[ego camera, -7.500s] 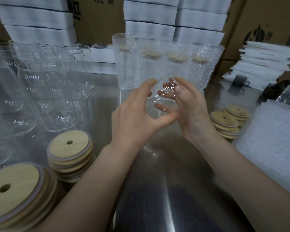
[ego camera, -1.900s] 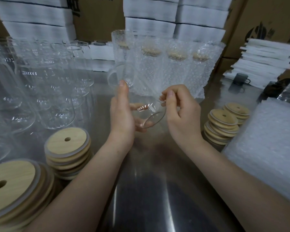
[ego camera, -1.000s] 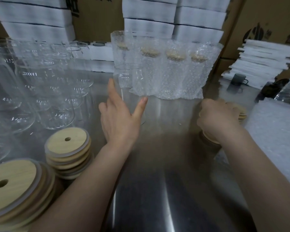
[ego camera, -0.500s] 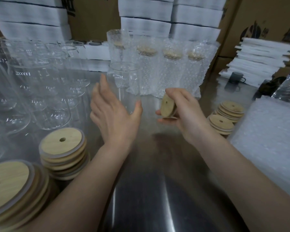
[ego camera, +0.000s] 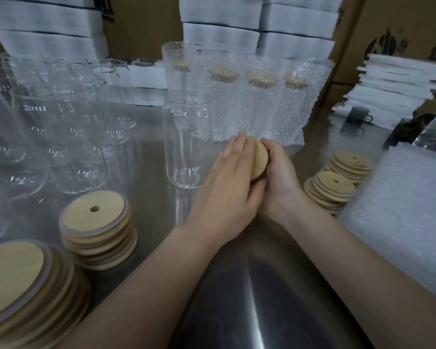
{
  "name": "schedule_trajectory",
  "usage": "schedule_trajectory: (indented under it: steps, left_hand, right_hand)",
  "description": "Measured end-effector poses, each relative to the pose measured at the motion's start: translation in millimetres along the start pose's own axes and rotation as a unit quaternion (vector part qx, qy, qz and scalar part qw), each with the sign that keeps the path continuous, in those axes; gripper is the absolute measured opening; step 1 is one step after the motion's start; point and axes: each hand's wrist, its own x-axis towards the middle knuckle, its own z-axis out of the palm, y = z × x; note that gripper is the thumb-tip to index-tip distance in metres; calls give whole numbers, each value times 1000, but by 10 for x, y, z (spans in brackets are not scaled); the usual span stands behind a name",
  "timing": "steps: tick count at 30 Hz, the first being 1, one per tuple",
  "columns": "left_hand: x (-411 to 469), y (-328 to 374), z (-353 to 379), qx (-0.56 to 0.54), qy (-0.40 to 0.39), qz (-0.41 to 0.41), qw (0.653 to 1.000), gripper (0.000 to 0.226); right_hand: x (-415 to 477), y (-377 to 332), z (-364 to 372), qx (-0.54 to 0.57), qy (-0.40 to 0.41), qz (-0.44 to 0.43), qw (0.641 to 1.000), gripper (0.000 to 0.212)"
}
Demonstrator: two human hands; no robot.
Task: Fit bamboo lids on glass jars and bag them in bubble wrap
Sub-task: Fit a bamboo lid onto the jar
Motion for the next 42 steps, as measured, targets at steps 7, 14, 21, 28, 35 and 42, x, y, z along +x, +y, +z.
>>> schedule_trajectory:
  steps: [7,14,21,28,35,42]
  left_hand:
    - [11,-73,21,-31,-10,2,999,51]
    - [12,-89,0,-127,42,-13,991,40]
    - [14,-87,-27,-178,134,-44,974,22]
    - [29,-108,-38,-207,185,-84,957,11]
    - [31,-106,-74,-204,238,-115,943,11]
    - [12,-73,-63,-197,166,-79,963,13]
  right_hand:
    - [19,42,38,-9,70,-1,998,42]
    - [45,58,17,-55,79,9,995,49]
    - [114,133,-61,-68,60,11,996,58]
    - [153,158,-49,-101,38,18,994,81]
    - [94,131,27,-141,67,9,988,63]
    - [122,110,-39,-145,60,24,987,62]
